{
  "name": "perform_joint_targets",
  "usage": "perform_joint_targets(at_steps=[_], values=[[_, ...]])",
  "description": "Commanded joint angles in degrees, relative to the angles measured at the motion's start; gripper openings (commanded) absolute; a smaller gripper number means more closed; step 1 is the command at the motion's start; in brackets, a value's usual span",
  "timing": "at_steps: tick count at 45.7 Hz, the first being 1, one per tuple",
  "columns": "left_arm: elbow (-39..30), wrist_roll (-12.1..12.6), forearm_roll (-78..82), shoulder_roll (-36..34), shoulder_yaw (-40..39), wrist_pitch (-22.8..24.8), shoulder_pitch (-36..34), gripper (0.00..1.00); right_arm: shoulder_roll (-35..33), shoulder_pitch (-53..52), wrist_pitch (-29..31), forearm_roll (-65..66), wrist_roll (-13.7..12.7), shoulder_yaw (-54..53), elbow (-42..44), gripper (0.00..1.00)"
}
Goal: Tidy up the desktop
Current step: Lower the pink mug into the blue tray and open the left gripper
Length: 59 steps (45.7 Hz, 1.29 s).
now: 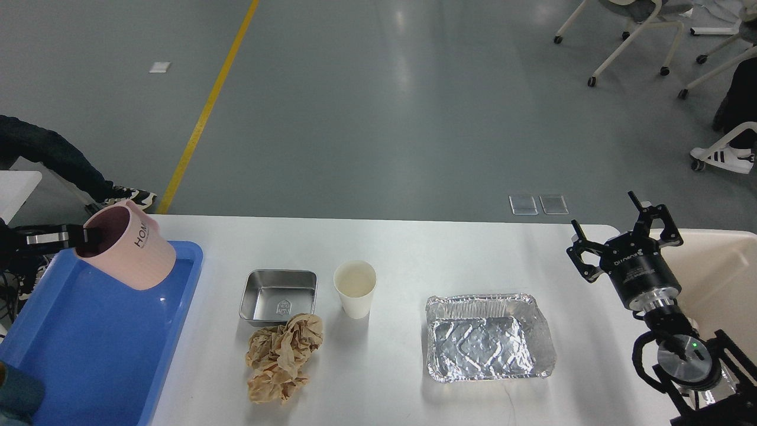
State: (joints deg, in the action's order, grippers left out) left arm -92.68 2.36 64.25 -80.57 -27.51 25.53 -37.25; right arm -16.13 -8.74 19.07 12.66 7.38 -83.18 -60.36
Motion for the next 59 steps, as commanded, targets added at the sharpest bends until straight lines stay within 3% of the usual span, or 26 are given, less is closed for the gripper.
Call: perform_joint_targets(at_steps=[1,10,20,34,37,40,41,48,54,59], values=[[2.1,-0.4,1.1,0.2,9.0,-7.0,0.3,0.02,0.0,0.0,0.0,0.0,0.0,0.0,0.0,1.0],[3.9,-0.7,2.5,1.8,20.0,-17.0,0.3,0.03,0.0,0.0,0.0,0.0,0.0,0.0,0.1,1.0],[8.8,-0.7,2.5,5.6,29.7,-24.9,2.4,0.04,0.0,0.0,0.0,0.0,0.0,0.0,0.0,1.0],[13.1,-0.5,2.5,11.2,31.5,-29.5,6.2,0.06,0.0,0.0,0.0,0.1,0.0,0.1,-0.1,1.0],[13.1,-0.5,2.5,11.6,31.1,-29.9,6.1,0.22,0.0,0.0,0.0,0.1,0.0,0.1,-0.3,1.0],[13.0,-0.5,2.5,11.6,30.9,-30.4,6.1,0.66,0.0,0.0,0.0,0.1,0.0,0.1,-0.3,1.0],[12.8,-0.6,2.5,11.6,30.9,-30.4,6.0,0.75,0.0,0.0,0.0,0.1,0.0,0.1,-0.3,1.0],[11.6,-0.7,2.5,10.6,31.0,-30.4,5.6,0.89,0.0,0.1,0.0,0.1,0.0,0.1,-0.3,1.0],[9.5,-0.9,2.5,9.4,31.0,-30.4,5.4,0.9,0.0,0.0,0.0,0.2,0.0,0.1,-0.3,1.0],[4.7,-3.1,2.7,6.2,30.2,-30.4,4.8,0.93,0.0,0.0,0.0,0.2,0.0,0.1,-0.3,1.0]])
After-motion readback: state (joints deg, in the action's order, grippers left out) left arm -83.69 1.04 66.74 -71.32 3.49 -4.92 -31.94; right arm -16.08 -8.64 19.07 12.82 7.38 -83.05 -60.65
